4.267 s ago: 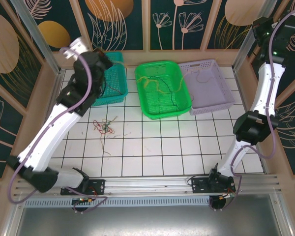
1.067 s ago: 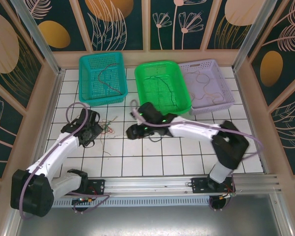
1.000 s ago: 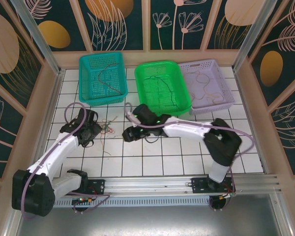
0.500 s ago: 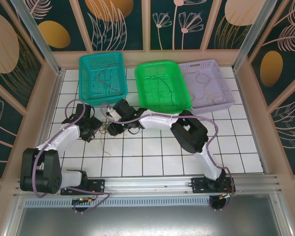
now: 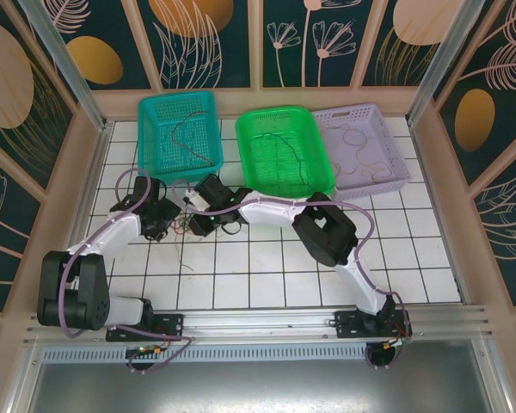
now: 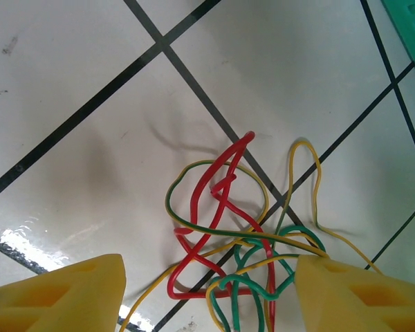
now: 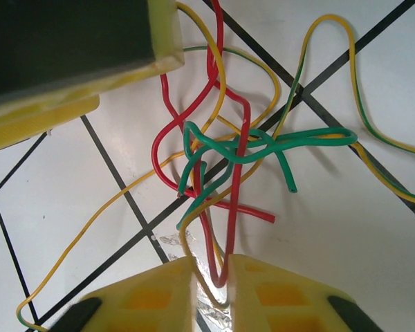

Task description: Untangle the cables

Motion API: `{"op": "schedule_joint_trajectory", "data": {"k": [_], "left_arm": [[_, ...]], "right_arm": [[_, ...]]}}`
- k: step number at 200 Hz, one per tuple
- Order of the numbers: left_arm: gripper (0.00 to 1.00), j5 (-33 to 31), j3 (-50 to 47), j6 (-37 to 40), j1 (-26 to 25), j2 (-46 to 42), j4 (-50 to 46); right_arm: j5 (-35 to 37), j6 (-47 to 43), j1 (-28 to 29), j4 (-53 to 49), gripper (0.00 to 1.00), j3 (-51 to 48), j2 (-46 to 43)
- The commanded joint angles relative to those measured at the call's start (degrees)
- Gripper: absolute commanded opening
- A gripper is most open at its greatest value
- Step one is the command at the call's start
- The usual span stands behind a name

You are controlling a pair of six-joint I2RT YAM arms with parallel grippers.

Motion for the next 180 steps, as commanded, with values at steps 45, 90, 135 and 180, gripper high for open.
{"op": "schedule_joint_trajectory", "data": {"k": [45, 90, 135, 180], "left_arm": [[0.64, -2.13, 1.59, 0.25, 0.4, -5.23, 0.17], [0.67, -4.41, 2.95, 2.85, 0.37, -8.47, -3.46], [0.57, 0.45, -0.87, 3.54, 0.43, -5.83, 2.49], [0.48, 6.69, -6.2, 3.1, 0.35, -3.37, 7.82]], "right_arm": [[-1.14, 2.43, -0.54, 1.63, 0.0, -2.05, -1.25], [-1.4, 3.15, -1.09, 3.37, 0.0, -9.9, -8.33], [-1.84, 3.47, -1.18, 3.97, 0.0, -18.47, -14.8], [-1.68, 4.87, -1.36, 4.96, 0.0, -22.14, -17.37]]}}
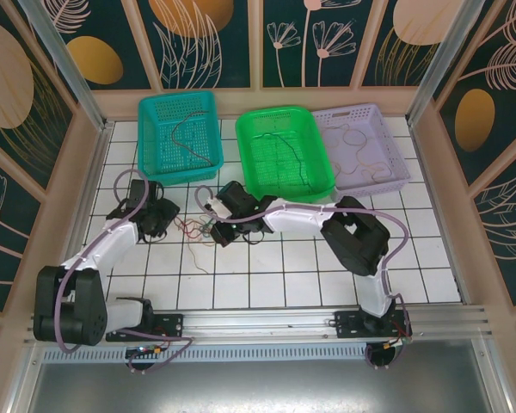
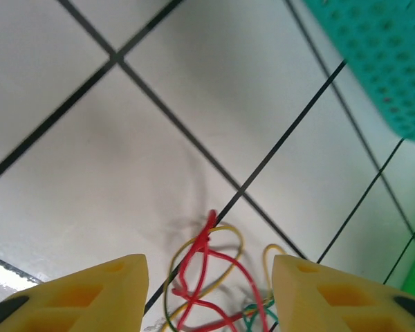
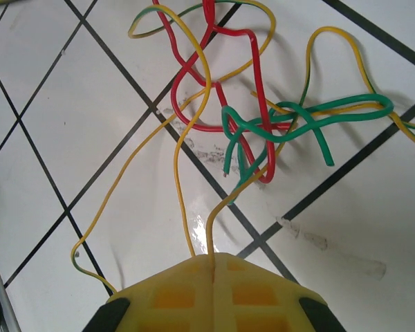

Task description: Untangle the cables

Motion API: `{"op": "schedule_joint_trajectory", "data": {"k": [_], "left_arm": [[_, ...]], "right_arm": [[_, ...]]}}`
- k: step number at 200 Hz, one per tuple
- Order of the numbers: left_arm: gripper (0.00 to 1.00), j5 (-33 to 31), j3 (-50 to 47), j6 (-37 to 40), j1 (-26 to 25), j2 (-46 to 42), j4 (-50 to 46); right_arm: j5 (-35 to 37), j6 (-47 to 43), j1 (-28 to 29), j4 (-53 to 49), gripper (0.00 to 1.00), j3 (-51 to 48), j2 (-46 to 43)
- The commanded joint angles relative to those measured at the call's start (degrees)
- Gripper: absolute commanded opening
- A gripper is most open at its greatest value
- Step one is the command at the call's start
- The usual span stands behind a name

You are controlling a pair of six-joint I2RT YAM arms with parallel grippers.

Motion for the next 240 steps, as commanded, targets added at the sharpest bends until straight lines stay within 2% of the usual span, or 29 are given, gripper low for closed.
{"op": "schedule_joint_trajectory", "data": {"k": [1, 52, 67, 94, 123, 177, 240], "left_arm": [[0.48, 4.41, -2.77, 0.47, 0.35, 1.27, 3.74], [0.47, 7.06, -5.85, 0.95, 0.35, 4.04, 12.4], [0.42, 6.55, -6.18, 1.3, 0.35, 4.92, 13.31], [0.26, 4.14, -6.56, 2.45, 0.35, 5.8, 13.48], [0.0, -0.94, -6.17, 4.05, 0.35, 4.48, 11.12], [0.0, -10.34, -4.17, 6.23, 0.35, -2.29, 4.28], [0.0, -13.43, -3.44, 5.65, 0.35, -3.31, 0.67]], "right_arm": [[-0.54, 1.45, -0.33, 1.6, 0.0, -1.58, -2.05], [-1.06, 2.1, -0.33, 2.04, 0.0, -2.42, -2.26], [-1.16, 1.99, -0.42, 1.93, 0.0, -2.77, -2.45], [-0.89, 2.11, -0.57, 1.94, 0.0, -3.61, -3.53], [0.13, 3.32, -0.93, 1.86, 0.0, -5.83, -6.56], [2.78, 7.75, -3.2, 1.01, 0.0, -17.62, -21.76], [6.94, 11.68, -10.66, -6.47, 0.0, -25.52, -44.21]]}}
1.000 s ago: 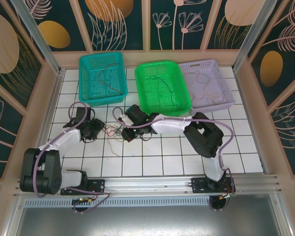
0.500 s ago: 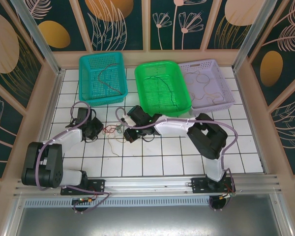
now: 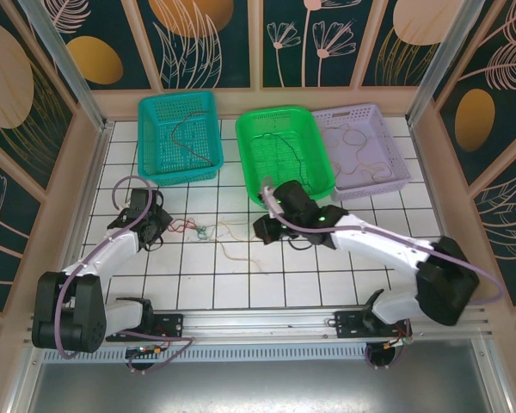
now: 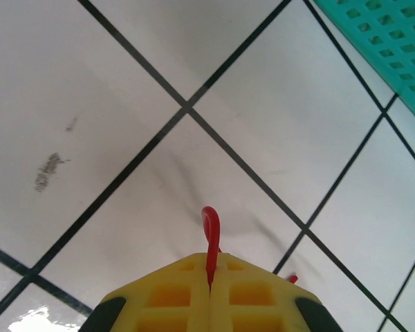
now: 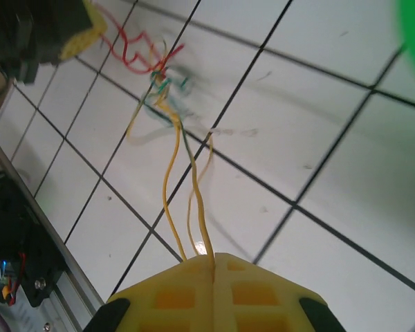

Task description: Untangle the cables

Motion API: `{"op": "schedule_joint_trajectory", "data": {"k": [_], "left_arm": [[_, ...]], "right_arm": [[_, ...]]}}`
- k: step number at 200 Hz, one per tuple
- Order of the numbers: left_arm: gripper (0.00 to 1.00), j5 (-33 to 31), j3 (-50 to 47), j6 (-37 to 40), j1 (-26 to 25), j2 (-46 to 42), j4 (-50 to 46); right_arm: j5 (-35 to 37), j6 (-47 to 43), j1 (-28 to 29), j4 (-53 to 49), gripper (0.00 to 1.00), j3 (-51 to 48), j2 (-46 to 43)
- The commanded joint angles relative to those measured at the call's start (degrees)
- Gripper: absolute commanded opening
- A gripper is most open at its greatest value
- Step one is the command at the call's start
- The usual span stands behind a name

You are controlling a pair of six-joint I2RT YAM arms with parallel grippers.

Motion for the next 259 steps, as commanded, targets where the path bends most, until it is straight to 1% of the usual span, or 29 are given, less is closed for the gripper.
{"op": "schedule_joint_trajectory", "data": {"k": [1, 25, 50, 97, 121, 127, 146, 153, 158, 168, 184, 204, 224, 238, 259], "left_arm": [[0.0, -3.07, 1.63, 0.72, 0.35, -0.53, -3.18], [0.0, -3.33, 1.36, 0.53, 0.35, -0.43, -3.29], [0.0, -3.21, 1.18, 0.3, 0.35, -0.34, -3.12], [0.0, -3.12, 1.12, 0.21, 0.4, 0.49, -3.23], [0.0, -1.1, 1.33, 0.13, 0.33, -0.34, -2.81], [0.04, -0.35, 1.63, 0.13, 0.35, -1.01, -2.77], [0.29, 3.1, 2.59, -0.04, 0.33, -5.15, -1.79], [0.36, 4.77, 3.25, -0.04, 0.35, -7.18, -1.1], [0.4, 5.9, 3.8, -0.09, 0.27, -8.59, -0.66], [0.45, 8.0, 5.24, -0.08, 0.18, -11.14, -0.02], [0.47, 11.31, 8.03, 0.25, -0.23, -13.61, 0.91], [0.47, 15.84, 12.51, 0.39, -0.97, -13.41, 1.31], [0.47, 21.6, 15.51, -3.19, -2.36, -12.27, 4.98], [0.46, 25.16, 16.85, -4.98, -5.5, -11.57, 10.12], [0.46, 27.9, 18.56, -4.76, -10.89, -10.27, 16.46]], "right_arm": [[2.61, 2.71, -3.53, -4.13, 0.0, -1.35, -7.92], [1.95, 2.75, -7.99, -7.62, 0.0, -0.31, -14.27], [0.16, 2.2, -11.12, -10.32, 0.0, 2.42, -18.0], [0.63, 2.35, -12.98, -13.89, 0.0, 10.19, -20.99], [0.51, 2.62, -13.51, -14.53, 0.0, 14.59, -20.97], [0.38, 2.81, -13.71, -14.54, 0.0, 15.53, -20.88], [-0.22, 3.65, -14.29, -13.65, 0.0, 18.31, -20.32], [-0.73, 4.07, -14.57, -13.05, 0.0, 19.32, -19.93], [-1.21, 4.31, -14.86, -12.48, 0.0, 20.04, -19.71], [-2.08, 4.84, -15.14, -11.45, 0.0, 21.19, -19.07], [-3.58, 5.76, -15.69, -9.51, 0.0, 23.2, -17.76], [-5.31, 6.47, -15.86, -7.14, 0.0, 25.32, -16.05], [-5.86, 7.14, -15.99, -6.19, 0.0, 27.05, -14.4], [-6.38, 8.01, -16.27, -5.08, 0.0, 27.87, -13.42], [-7.24, 10.28, -16.39, -2.99, 0.0, 28.69, -12.13]]}}
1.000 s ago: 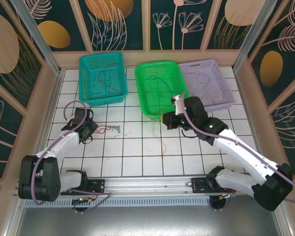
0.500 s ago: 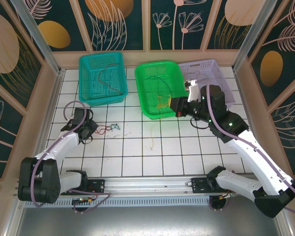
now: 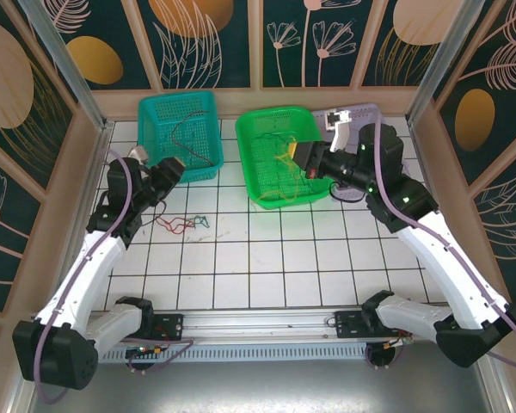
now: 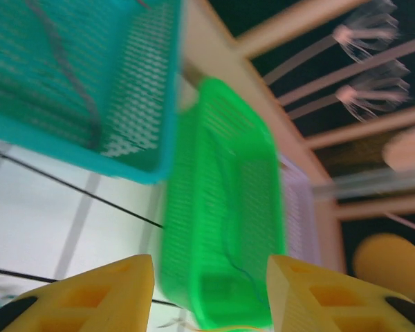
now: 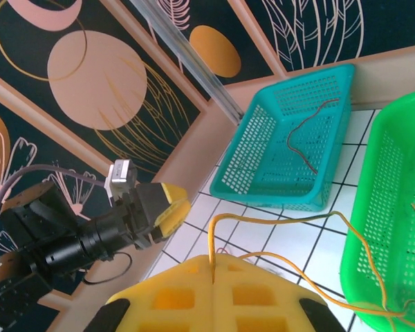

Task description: Untangle the cables

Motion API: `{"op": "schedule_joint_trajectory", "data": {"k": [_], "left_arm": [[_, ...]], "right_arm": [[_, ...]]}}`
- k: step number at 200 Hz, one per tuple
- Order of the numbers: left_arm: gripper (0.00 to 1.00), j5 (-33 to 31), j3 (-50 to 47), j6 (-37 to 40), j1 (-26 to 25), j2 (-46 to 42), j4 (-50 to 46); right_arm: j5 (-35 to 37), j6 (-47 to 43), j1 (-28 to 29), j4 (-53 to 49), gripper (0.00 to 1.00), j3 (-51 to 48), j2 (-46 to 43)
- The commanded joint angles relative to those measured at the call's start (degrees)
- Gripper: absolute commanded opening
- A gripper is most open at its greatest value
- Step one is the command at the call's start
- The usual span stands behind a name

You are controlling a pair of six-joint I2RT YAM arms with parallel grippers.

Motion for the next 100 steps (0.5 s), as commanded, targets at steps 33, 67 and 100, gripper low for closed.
{"op": "schedule_joint_trajectory", "data": {"k": [33, 67, 100], "left_arm": [[0.49, 7.43, 0.57, -1.79, -8.52, 2.4, 11.72], [0.56, 6.25, -1.3, -9.44, -10.3, 3.41, 15.34], [0.62, 3.51, 0.11, -16.32, -11.22, 5.3, 17.2]], "right_arm": [[-3.48, 6.6, -0.69, 7.96, 0.0, 3.25, 2.34], [-8.09, 6.89, -0.78, 10.95, 0.0, 2.77, 3.41], [-12.9, 2.33, -1.0, 9.18, 0.0, 2.71, 4.16]]}}
